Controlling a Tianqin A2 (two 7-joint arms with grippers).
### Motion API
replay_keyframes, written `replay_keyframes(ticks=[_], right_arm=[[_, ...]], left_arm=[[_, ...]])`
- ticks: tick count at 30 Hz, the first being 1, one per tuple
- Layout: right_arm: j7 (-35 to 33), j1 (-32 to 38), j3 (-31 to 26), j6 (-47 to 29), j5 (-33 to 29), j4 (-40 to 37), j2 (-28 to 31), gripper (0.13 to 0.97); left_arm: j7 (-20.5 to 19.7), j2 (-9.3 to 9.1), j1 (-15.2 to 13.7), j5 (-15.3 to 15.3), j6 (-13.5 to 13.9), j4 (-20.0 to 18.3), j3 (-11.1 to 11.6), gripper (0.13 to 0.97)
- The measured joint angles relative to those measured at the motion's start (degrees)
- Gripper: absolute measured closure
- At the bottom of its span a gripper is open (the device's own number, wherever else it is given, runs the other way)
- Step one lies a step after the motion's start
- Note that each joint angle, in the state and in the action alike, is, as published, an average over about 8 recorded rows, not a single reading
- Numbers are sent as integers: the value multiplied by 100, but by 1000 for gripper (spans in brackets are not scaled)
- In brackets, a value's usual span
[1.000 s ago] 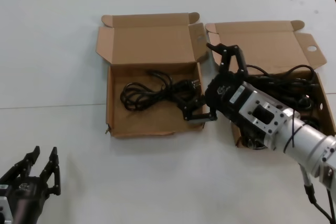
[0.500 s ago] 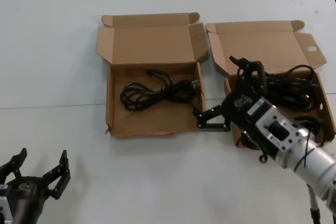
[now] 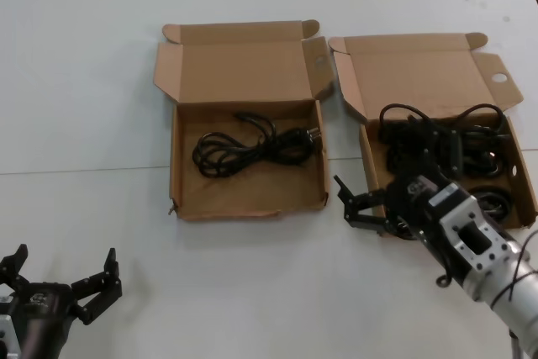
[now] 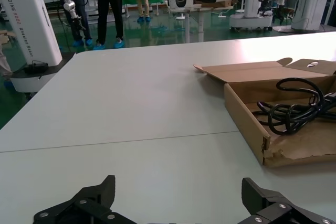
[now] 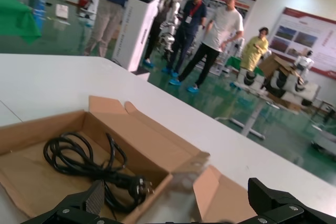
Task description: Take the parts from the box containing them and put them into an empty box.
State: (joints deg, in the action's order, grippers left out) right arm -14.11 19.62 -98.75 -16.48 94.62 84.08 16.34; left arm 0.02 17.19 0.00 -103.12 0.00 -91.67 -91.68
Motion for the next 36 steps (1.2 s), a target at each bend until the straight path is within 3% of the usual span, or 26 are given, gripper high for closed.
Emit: replay_keyframes(ticks=[12, 21, 36], right_arm=[[0, -580, 209, 487, 251, 224, 25, 129], [0, -1011, 364, 849, 439, 391, 44, 129], [0, -1718, 619, 1443, 746, 665, 74, 129]], left_arm=[[-2, 0, 0, 0, 0, 0, 0, 173], [-2, 0, 0, 0, 0, 0, 0, 132], [-2, 0, 0, -1, 0, 0, 0, 132]])
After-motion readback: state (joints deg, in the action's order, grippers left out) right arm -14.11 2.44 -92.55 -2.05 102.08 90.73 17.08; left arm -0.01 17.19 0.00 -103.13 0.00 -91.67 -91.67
